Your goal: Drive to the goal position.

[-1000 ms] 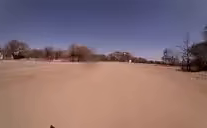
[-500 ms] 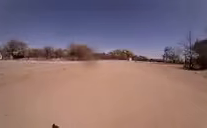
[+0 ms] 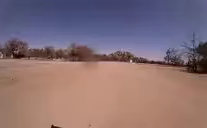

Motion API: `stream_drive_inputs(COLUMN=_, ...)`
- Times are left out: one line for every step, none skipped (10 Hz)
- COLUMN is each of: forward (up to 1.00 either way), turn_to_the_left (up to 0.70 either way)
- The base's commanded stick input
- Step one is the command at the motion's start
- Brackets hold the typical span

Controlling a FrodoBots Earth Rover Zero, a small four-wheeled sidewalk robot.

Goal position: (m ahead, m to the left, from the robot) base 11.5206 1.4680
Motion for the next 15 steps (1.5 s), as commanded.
stream_drive_inputs(forward=1.00, turn_to_the_left=0.00)
stream_drive_inputs(forward=1.00, turn_to_the_left=0.00)
stream_drive_inputs(forward=1.00, turn_to_the_left=0.00)
stream_drive_inputs(forward=1.00, turn_to_the_left=0.00)
stream_drive_inputs(forward=1.00, turn_to_the_left=0.00)
stream_drive_inputs(forward=1.00, turn_to_the_left=0.00)
stream_drive_inputs(forward=1.00, turn_to_the_left=0.00)
stream_drive_inputs(forward=1.00, turn_to_the_left=0.00)
stream_drive_inputs(forward=1.00, turn_to_the_left=0.00)
stream_drive_inputs(forward=1.00, turn_to_the_left=0.00)
stream_drive_inputs(forward=1.00, turn_to_the_left=0.00)
stream_drive_inputs(forward=1.00, turn_to_the_left=0.00)
stream_drive_inputs(forward=1.00, turn_to_the_left=0.00)
stream_drive_inputs(forward=1.00, turn_to_the_left=0.00)
stream_drive_inputs(forward=1.00, turn_to_the_left=0.00)
